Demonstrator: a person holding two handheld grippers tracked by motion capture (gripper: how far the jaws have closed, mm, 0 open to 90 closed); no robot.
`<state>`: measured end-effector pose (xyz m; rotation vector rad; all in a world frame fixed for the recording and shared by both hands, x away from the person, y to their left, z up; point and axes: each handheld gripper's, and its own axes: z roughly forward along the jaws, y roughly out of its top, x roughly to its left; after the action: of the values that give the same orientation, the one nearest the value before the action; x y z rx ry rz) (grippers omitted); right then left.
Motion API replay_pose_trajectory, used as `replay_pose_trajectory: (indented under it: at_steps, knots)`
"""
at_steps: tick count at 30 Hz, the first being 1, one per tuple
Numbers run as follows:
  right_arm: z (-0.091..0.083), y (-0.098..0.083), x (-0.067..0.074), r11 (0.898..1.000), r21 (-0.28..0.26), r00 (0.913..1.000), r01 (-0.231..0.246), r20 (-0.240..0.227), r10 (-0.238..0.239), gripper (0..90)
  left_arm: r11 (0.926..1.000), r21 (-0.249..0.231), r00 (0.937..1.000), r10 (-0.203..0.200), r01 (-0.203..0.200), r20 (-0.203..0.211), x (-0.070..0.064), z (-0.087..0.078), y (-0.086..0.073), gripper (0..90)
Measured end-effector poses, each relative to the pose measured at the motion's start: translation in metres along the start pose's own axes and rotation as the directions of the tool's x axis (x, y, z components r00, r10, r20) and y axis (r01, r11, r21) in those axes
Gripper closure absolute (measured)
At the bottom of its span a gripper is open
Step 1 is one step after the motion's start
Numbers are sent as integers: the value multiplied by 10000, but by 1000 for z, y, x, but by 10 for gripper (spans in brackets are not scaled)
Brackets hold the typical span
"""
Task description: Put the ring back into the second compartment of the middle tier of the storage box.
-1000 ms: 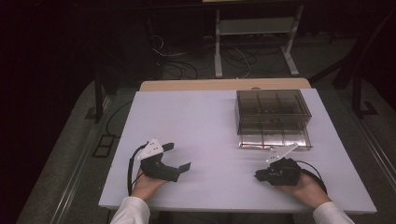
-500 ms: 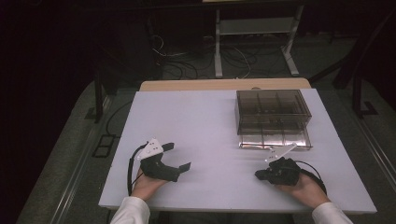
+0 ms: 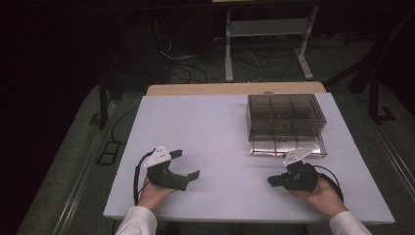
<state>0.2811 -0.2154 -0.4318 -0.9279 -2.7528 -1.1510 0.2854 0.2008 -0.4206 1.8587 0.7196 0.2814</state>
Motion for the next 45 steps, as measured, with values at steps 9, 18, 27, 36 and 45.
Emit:
replay_pose_trajectory:
  at_steps: [9, 18, 27, 36, 45]
  knots:
    - [-11, 5, -1, 9990, -412, 9996, -157, -253, 146, 856, 10000, -13, 10000, -15, 15, 1, 0, 0, 0, 0]
    - [-20, 12, 0, 9982, -594, 9995, -96, -312, 78, 856, 10000, -25, 10000, -23, 23, -3, 0, 0, 0, 0]
    - [-27, 15, -1, 9977, -682, 9997, -40, -261, 22, 856, 10000, -19, 10000, -22, 22, -6, 0, 0, 0, 0]
    - [-35, 19, -2, 9967, -807, 9999, -5, -131, -5, 855, 10000, -12, 10000, -29, 29, -11, 0, 1, 0, 0]
    - [-43, 20, -5, 9964, -852, 10000, 17, 33, -14, 855, 10000, -24, 10000, -13, 13, -11, 0, 0, 0, 0]
